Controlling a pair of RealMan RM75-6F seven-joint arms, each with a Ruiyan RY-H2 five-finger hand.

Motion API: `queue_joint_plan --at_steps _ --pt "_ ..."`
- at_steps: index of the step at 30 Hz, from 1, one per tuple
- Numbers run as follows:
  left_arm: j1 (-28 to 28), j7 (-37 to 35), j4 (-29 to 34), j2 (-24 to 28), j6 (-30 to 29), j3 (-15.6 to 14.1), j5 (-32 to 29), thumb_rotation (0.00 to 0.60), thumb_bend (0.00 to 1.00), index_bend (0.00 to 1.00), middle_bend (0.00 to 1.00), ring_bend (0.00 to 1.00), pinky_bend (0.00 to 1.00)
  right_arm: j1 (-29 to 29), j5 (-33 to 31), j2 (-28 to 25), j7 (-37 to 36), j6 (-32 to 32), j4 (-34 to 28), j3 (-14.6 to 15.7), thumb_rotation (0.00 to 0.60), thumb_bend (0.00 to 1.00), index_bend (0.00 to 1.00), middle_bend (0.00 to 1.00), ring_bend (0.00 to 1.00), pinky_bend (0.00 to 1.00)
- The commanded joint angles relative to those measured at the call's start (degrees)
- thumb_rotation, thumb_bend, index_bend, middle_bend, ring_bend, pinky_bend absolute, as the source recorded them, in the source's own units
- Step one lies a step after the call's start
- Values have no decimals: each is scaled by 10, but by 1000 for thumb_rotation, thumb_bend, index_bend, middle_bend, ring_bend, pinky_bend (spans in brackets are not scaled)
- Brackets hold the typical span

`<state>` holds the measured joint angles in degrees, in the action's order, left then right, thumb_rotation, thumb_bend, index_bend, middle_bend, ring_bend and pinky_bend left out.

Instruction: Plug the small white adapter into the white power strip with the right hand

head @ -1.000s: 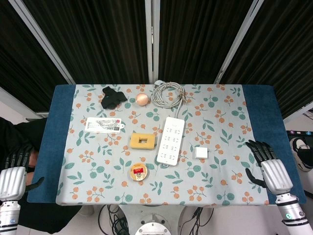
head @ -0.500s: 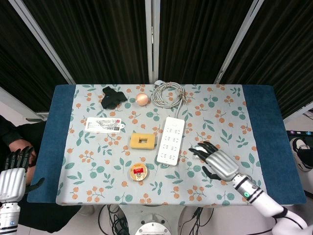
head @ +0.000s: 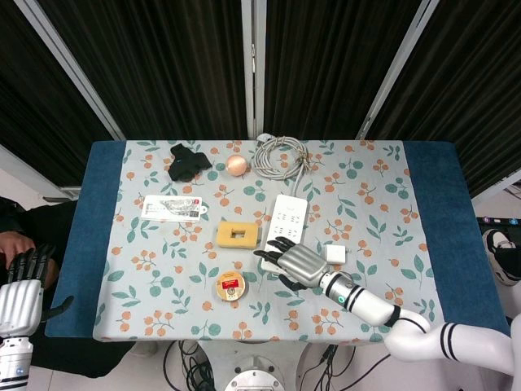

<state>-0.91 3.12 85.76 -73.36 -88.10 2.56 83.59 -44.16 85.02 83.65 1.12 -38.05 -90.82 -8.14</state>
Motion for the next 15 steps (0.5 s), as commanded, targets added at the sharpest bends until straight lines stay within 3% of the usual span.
queue_joint_plan --at_steps 1,9,15 --pt "0 -2 -2 -1 1 0 -1 600 136 63 31 0 0 -18 -20 29 20 14 23 -4 600 541 0 226 0 0" --pt "0 -11 -10 -2 4 0 -3 600 136 62 31 0 0 -39 -53 55 46 25 48 5 600 541 0 231 0 0" --pt "0 -12 -13 -5 5 1 -3 600 136 63 31 0 0 -35 -64 44 67 11 42 20 600 541 0 273 0 0"
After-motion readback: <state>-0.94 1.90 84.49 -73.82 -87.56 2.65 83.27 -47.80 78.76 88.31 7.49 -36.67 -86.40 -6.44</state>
